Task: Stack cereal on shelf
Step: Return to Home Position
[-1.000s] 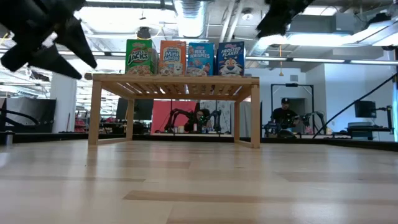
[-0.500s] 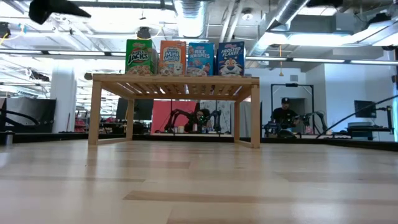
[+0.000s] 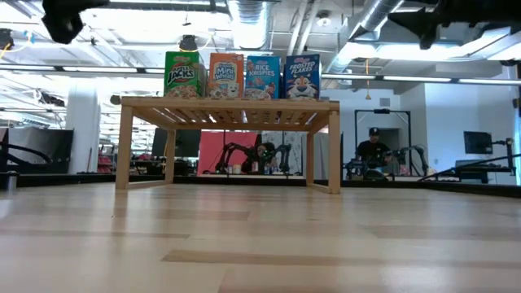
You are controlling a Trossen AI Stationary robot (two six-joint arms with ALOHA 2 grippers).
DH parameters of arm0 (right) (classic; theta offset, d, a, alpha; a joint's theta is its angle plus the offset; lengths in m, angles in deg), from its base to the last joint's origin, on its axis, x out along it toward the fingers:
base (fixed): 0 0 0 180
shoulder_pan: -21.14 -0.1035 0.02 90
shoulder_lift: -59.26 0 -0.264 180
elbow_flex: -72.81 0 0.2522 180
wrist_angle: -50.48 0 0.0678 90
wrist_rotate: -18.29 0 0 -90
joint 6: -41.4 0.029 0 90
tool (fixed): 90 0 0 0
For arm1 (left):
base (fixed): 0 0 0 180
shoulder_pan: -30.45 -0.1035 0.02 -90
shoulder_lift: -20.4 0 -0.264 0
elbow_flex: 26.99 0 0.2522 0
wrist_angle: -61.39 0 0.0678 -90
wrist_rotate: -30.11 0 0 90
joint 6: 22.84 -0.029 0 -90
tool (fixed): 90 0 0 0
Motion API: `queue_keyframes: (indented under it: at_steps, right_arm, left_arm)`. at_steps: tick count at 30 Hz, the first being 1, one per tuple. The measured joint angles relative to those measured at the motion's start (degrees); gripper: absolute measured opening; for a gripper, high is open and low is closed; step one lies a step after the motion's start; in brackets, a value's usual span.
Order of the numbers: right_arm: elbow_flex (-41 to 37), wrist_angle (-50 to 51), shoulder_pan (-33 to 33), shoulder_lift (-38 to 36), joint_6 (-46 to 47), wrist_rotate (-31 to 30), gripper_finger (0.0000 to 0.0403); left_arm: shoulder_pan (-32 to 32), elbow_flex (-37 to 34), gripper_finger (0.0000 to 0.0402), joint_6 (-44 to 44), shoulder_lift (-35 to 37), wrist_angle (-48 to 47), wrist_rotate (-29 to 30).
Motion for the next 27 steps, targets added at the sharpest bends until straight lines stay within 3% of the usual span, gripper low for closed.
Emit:
queue_keyframes:
  at_steps: [3, 7, 13, 19, 27]
  right_arm:
    - [-4.8, -8.8, -1.2, 0.1, 4.1, 3.2, 0.0250]
    - [-10.1, -12.8, -5.3, 0.3, 4.4, 3.4, 0.0250]
    - [-20.5, -29.6, -15.0, 3.5, 4.8, -6.0, 0.0250]
    - [-27.7, -37.3, -22.3, 6.9, 4.2, -19.9, 0.0250]
    - [-32.6, -48.3, -32.5, 12.2, -1.8, -27.1, 0.0249]
  left_arm:
    - [0.6, -9.1, 0.0210, -11.1, 3.3, 16.4, -7.5]
    - [0.7, -21.3, 0.0210, -22.3, 5.9, 38.3, -20.1]
    - [0.7, -34.8, 0.0210, -21.8, 8.4, 53.2, -23.5]
    - [0.7, -35.6, 0.0210, -21.2, 9.3, 47.5, -25.4]
    - [0.7, -35.6, 0.0210, -21.8, 9.3, 43.4, -31.8]
